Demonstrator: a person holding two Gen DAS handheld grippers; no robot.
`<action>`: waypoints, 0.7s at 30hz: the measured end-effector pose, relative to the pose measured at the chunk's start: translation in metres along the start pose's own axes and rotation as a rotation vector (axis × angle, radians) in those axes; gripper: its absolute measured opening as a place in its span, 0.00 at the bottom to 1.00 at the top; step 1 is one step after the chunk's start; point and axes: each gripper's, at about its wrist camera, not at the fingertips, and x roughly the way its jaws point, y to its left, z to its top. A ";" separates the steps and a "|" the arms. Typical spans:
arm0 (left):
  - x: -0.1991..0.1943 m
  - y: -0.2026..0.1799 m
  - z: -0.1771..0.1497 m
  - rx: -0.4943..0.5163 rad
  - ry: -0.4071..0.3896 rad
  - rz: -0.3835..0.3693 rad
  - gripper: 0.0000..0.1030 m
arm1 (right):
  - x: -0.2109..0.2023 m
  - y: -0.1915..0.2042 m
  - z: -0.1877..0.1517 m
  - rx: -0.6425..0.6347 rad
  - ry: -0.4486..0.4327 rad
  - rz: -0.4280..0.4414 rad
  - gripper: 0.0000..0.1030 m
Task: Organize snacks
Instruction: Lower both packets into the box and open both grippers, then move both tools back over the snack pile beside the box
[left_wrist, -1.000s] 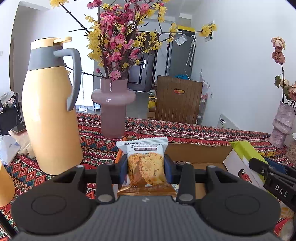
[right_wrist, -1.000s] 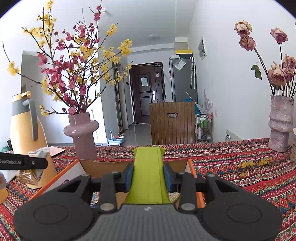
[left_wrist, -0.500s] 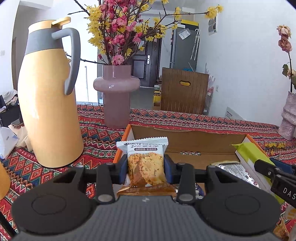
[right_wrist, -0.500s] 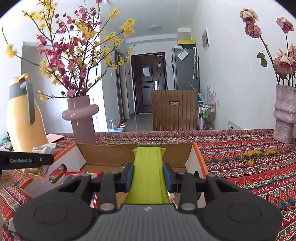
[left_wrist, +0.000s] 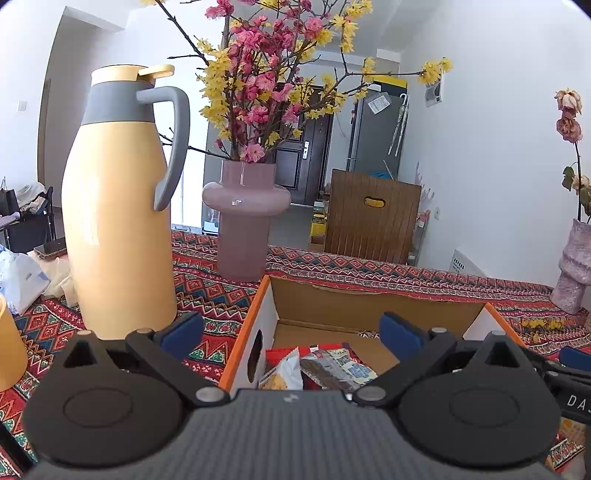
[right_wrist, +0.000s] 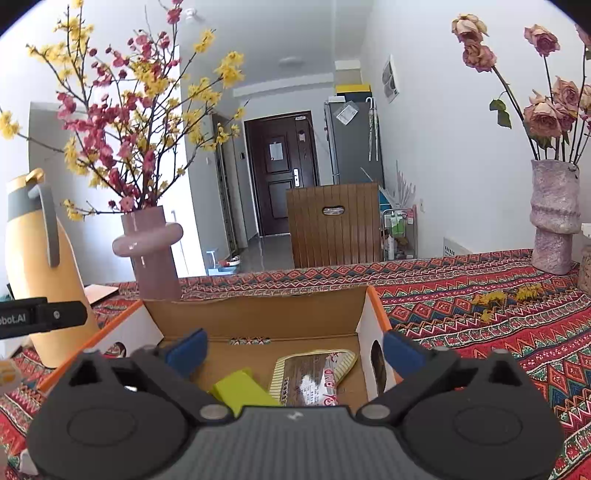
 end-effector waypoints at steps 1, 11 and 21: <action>0.000 0.000 0.000 -0.001 0.000 -0.001 1.00 | 0.000 -0.001 0.000 0.005 0.000 -0.002 1.00; 0.002 -0.005 -0.003 0.024 0.009 0.000 1.00 | 0.002 -0.004 -0.001 0.016 0.010 0.001 1.00; -0.032 -0.003 0.013 0.000 -0.046 0.015 1.00 | -0.026 0.006 0.017 -0.018 -0.017 0.014 1.00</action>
